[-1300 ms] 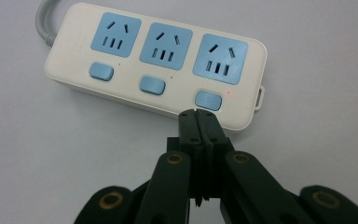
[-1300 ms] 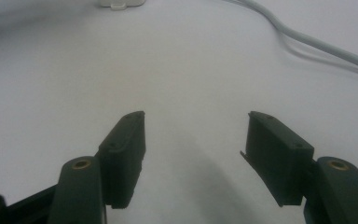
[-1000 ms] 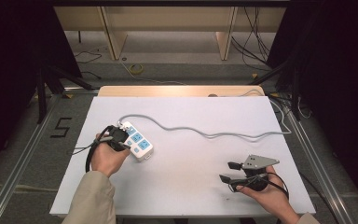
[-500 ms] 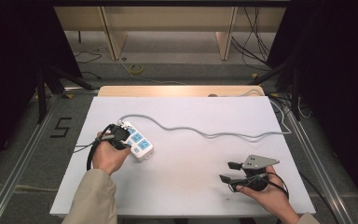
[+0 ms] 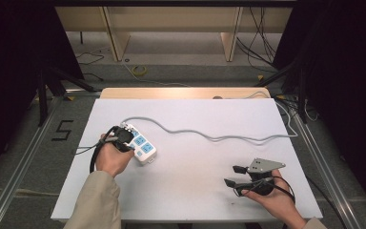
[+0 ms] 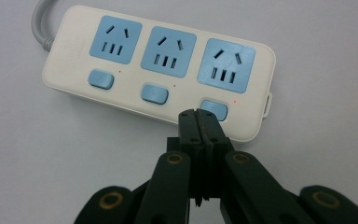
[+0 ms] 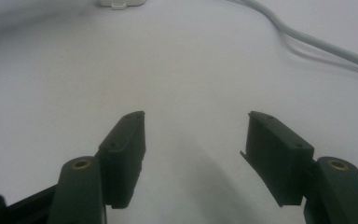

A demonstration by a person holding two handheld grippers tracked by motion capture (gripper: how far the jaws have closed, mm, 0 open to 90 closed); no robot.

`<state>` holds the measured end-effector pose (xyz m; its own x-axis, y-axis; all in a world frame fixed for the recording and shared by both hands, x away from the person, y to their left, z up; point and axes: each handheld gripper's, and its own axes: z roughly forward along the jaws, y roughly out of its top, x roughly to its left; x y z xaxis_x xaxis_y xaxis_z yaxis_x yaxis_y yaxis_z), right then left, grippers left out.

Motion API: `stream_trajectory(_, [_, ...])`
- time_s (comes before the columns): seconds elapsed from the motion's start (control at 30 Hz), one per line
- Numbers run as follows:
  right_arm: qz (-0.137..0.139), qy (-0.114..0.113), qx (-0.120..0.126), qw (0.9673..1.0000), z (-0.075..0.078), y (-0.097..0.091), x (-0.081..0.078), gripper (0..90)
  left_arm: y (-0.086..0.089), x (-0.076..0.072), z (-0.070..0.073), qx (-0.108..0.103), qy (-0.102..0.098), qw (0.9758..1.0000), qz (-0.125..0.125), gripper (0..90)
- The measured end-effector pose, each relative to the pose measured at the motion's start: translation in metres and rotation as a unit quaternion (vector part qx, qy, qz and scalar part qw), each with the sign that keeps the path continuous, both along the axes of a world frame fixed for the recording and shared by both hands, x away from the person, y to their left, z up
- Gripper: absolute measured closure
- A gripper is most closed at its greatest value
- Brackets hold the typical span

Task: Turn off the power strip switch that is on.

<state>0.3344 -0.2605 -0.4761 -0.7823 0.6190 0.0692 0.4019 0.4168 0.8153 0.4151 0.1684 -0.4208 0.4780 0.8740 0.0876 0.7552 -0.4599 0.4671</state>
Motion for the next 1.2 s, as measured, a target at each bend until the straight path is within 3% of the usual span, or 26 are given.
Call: stream_trajectory(1.2, [0.001, 0.001, -0.001, 1.0, -0.0003, 0.0001, -0.0001, 38.4, -0.0044, 0.0085, -0.0073, 0.006, 0.011, 0.9999, 0.0, 89.8])
